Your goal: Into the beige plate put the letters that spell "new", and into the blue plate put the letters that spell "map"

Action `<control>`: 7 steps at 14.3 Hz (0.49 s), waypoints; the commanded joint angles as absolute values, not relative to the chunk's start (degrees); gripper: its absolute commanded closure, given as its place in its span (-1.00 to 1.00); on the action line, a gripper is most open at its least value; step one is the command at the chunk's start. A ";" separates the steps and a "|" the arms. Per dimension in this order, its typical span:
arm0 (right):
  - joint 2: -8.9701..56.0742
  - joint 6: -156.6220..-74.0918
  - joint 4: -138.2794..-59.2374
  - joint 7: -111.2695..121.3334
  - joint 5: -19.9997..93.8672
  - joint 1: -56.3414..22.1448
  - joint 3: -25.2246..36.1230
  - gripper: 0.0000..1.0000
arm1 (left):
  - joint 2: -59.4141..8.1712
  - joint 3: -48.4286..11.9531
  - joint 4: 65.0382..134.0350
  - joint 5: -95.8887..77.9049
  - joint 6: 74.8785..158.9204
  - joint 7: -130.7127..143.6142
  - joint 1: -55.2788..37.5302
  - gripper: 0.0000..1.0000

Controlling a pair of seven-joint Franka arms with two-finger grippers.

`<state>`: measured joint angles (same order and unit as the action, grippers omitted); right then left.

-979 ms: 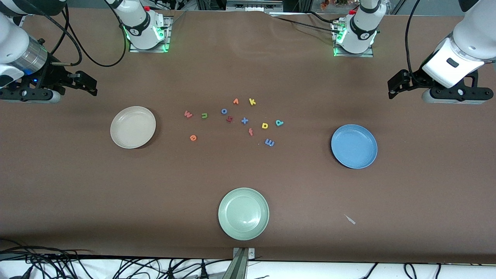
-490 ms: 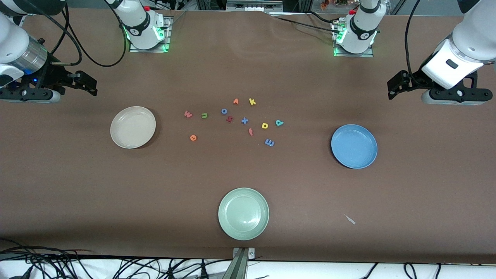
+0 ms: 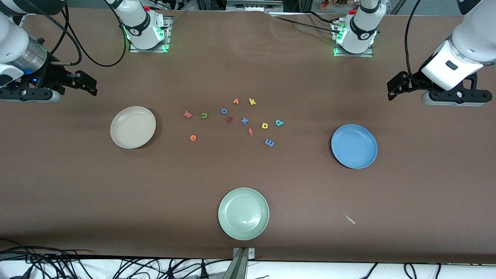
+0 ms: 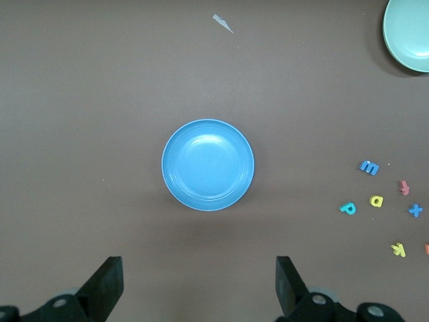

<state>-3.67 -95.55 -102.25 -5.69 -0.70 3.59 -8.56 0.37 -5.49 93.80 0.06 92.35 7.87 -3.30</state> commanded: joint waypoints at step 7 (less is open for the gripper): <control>-2.90 -95.89 -102.48 -12.91 -0.79 3.43 -9.92 -1.00 | -0.44 -5.71 91.85 0.35 91.23 8.09 -3.34 -1.00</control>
